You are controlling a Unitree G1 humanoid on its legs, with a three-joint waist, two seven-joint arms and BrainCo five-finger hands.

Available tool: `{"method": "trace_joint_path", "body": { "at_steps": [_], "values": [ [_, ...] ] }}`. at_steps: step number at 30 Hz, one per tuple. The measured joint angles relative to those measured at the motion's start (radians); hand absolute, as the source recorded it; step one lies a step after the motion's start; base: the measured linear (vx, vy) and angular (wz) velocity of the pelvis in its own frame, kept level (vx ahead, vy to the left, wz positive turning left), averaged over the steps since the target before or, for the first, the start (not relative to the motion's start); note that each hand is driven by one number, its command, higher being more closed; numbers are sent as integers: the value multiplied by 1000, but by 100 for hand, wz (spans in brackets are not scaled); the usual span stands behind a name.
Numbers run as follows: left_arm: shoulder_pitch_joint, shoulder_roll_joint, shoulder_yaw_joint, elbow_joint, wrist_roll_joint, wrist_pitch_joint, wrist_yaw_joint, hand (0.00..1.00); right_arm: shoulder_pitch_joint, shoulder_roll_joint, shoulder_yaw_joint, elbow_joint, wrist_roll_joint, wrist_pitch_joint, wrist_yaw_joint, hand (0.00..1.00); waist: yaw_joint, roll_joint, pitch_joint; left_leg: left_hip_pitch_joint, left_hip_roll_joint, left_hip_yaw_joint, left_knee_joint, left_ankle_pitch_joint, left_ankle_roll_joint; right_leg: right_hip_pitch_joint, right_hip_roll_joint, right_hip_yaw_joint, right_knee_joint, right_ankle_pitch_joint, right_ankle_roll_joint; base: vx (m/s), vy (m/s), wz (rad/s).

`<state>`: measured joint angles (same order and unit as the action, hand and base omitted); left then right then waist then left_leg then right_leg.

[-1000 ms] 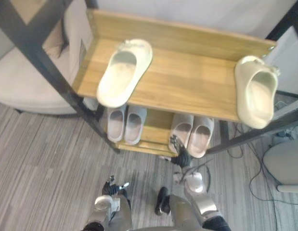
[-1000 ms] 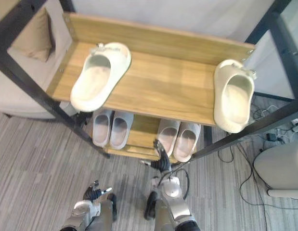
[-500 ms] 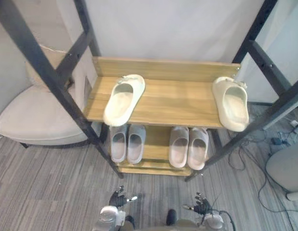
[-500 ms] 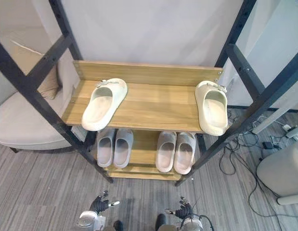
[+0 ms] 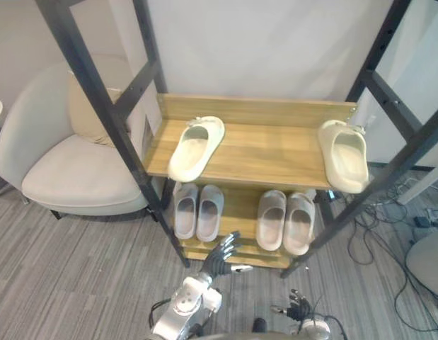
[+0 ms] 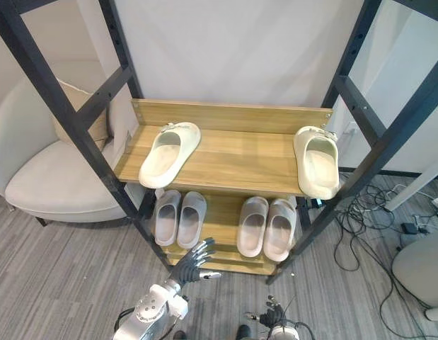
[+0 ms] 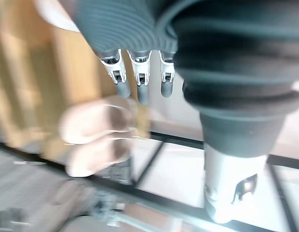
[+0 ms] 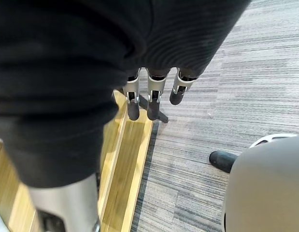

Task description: Organize the slippers on the shoe rack

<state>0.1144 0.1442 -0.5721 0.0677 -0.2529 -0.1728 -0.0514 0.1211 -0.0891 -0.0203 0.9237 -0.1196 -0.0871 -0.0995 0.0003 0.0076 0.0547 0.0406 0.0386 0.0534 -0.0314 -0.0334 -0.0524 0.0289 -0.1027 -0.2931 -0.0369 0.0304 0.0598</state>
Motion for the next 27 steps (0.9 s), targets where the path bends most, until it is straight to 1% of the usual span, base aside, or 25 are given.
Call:
{"method": "trace_joint_path", "body": {
  "at_steps": [3, 6, 9, 12, 13, 15, 16, 17, 20, 23, 27],
  "values": [
    [-68, -1, -39, -101, -47, -21, -2, 0, -7, -8, 30, 5, -13, 1, 1, 0, 5, -2, -2, 9, -6, -17, -3, 0, 0, 16, -2, -19, -3, -5, 3, 103, -3, 21],
    [-150, -2, -47, -139, -67, -24, 5, 0, -12, -8, 36, 6, -27, 3, 1, 0, 4, -4, -2, 18, -15, -24, -3, 0, 1, 33, -6, -21, -11, -5, 3, 66, 24, 9],
    [-219, -4, -46, -175, -84, -38, 14, 0, -14, -11, 47, 7, -37, 4, 1, 0, 3, -8, -2, 26, -15, -24, -2, -2, 3, 44, -10, -19, -17, -5, 3, 0, 0, 0],
    [-305, -28, -37, -203, -81, -50, 52, 0, -14, -21, 64, 11, -36, 4, 1, 0, 3, -9, -1, 21, -14, -23, 1, -5, 7, 39, -11, -11, -9, -8, 6, -35, -1, -4],
    [-357, -39, -18, -203, -78, -57, 76, 0, -13, -23, 64, 11, -36, 4, 1, 0, 3, -10, -2, 30, -13, -18, 0, -8, 10, 39, -13, -1, 7, -20, 7, -58, 2, -11],
    [-391, -48, 6, -204, -69, -61, 93, 0, -12, -28, 64, 11, -37, 4, 1, 0, 1, -13, -4, 31, -12, -13, 0, -12, 10, 33, -16, 4, 17, -27, 6, -37, 7, -13],
    [-438, -49, 42, -204, -51, -66, 119, 0, -11, -36, 63, 10, -37, 4, 2, 0, 0, -11, -6, 30, -11, -6, 0, -12, 10, 20, -16, 16, 34, -30, 7, -26, 11, -14],
    [-445, -49, 48, -204, -51, -67, 121, 0, -11, -37, 63, 10, -37, 4, 2, 0, -1, -12, -6, 30, -11, -5, 0, -12, 10, 18, -16, 17, 35, -31, 7, -15, 9, -14],
    [-513, -43, 122, -191, -40, -69, 149, 0, -6, -50, 63, 10, -37, 5, 5, 0, -3, -18, -7, 28, -10, 6, -1, -12, 10, 5, -16, 29, 41, -30, 7, 2, 3, -10],
    [-586, -9, 198, -101, -23, -75, 177, 0, 1, -64, 63, 10, -39, 9, 18, 0, -11, -24, -12, 34, -13, 10, -1, -11, 10, 7, -14, 30, 36, -29, 7, 33, 1, -3],
    [-651, 95, 268, 36, -16, -64, 191, 0, 4, -64, 61, 10, -38, 19, 31, 0, -25, -27, -12, 29, -18, 19, -3, -11, 10, 9, -11, 31, 6, -9, 5, 35, 8, -7]
  ]
}}
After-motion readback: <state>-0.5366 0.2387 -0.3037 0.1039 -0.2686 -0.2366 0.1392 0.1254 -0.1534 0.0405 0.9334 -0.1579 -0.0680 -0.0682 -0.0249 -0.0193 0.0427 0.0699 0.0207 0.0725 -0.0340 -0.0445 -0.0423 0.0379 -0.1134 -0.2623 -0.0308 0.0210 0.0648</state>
